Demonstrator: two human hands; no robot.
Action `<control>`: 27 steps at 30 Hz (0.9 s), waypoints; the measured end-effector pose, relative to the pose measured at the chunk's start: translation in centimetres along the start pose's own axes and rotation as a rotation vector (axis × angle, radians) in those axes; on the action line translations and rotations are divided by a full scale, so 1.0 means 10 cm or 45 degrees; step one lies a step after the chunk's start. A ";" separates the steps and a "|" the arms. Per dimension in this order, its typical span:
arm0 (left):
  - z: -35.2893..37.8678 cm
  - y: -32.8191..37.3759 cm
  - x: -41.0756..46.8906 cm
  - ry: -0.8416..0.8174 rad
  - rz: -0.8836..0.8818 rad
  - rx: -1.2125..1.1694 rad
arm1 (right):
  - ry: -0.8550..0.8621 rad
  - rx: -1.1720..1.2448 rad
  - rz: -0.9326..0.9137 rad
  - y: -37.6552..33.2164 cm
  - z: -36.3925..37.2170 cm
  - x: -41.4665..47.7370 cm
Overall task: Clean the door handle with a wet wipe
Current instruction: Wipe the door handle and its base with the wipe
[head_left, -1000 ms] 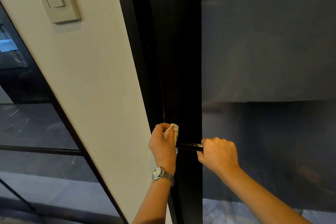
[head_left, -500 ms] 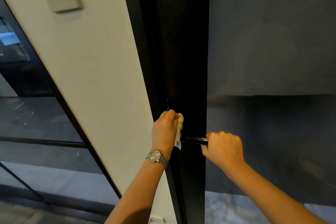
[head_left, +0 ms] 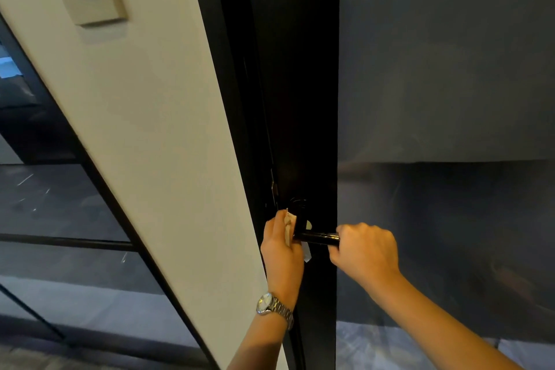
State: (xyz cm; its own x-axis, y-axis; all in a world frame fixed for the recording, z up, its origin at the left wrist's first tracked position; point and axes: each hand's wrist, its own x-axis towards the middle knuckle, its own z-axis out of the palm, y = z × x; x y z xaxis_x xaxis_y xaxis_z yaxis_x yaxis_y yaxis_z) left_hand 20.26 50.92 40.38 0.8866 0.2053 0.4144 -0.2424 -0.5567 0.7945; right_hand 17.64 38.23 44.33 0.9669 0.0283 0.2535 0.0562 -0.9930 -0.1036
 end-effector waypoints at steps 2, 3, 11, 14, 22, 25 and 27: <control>0.00 0.00 0.03 0.007 -0.005 0.003 | -0.006 -0.003 -0.005 -0.01 -0.01 -0.01; -0.01 0.01 0.05 0.003 -0.004 0.013 | -0.005 0.004 -0.005 0.00 0.00 0.00; -0.11 0.02 0.18 -0.049 0.012 0.062 | 0.024 -0.021 -0.007 0.02 0.04 0.00; -0.17 0.06 0.19 -0.040 0.121 0.085 | 0.014 -0.025 -0.017 0.03 0.05 0.01; -0.21 0.28 0.40 -0.019 0.256 0.245 | 0.017 -0.032 0.005 0.03 0.06 0.02; -0.24 0.26 0.39 -0.046 0.082 0.273 | 0.020 -0.027 -0.009 0.03 0.07 0.02; -0.25 0.27 0.41 -0.072 0.090 0.306 | 0.022 -0.021 -0.011 0.05 0.08 0.03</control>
State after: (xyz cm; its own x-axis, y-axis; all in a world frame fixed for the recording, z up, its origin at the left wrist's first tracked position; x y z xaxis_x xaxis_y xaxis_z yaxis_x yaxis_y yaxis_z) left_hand 22.28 52.26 45.37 0.8932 0.1173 0.4341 -0.2099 -0.7450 0.6332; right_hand 18.15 37.88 43.62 0.9619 0.0349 0.2710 0.0602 -0.9945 -0.0855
